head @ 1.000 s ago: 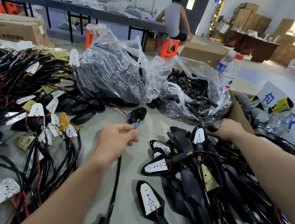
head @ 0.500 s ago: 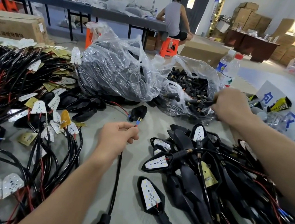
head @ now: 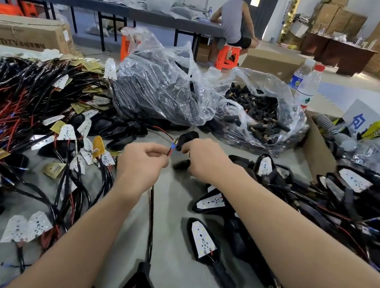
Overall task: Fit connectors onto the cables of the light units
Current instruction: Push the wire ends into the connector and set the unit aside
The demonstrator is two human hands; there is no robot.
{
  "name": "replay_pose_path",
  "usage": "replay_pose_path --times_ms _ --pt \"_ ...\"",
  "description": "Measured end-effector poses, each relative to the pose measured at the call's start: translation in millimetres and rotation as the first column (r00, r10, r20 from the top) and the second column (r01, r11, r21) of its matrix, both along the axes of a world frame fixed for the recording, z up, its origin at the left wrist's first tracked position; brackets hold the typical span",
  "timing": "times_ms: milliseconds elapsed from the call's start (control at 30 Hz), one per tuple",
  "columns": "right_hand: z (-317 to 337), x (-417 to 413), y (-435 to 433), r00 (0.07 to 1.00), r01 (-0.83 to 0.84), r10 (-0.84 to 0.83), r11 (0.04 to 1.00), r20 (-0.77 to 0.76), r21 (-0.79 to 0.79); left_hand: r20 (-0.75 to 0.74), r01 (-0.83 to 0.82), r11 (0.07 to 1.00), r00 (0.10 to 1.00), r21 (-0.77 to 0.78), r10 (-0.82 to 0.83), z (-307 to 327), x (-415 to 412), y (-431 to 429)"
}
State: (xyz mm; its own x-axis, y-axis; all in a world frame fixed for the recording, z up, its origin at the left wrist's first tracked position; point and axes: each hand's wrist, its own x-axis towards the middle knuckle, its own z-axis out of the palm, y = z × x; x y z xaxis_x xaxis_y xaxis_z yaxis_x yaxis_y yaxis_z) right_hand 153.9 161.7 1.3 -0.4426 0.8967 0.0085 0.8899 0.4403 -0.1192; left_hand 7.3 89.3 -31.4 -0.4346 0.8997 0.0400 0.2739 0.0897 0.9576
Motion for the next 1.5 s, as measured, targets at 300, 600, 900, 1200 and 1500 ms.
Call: replay_pose_path --times_ms 300,600,900,1200,1500 --pt "-19 -20 -44 0.108 -0.068 -0.442 0.891 -0.891 -0.45 -0.065 -0.051 0.999 0.997 -0.007 0.05 -8 -17 -23" --pt "-27 -26 -54 -0.2 -0.27 -0.558 0.821 -0.805 -0.502 0.037 -0.025 1.0 0.999 0.013 0.025 -12 -24 -21" --pt "-27 -16 -51 -0.26 -0.222 -0.551 0.833 -0.793 -0.507 -0.181 -0.069 0.992 0.98 0.102 0.087 -17 -21 -26" --pt "-26 -15 -49 -0.292 -0.323 -0.599 0.796 -0.746 -0.513 -0.629 0.008 0.897 0.716 0.441 0.303 -19 -13 -32" --pt "-25 -18 -55 -0.179 -0.259 -0.511 0.849 -0.841 -0.461 -0.599 0.018 0.919 0.764 0.394 0.242 -12 -15 -36"
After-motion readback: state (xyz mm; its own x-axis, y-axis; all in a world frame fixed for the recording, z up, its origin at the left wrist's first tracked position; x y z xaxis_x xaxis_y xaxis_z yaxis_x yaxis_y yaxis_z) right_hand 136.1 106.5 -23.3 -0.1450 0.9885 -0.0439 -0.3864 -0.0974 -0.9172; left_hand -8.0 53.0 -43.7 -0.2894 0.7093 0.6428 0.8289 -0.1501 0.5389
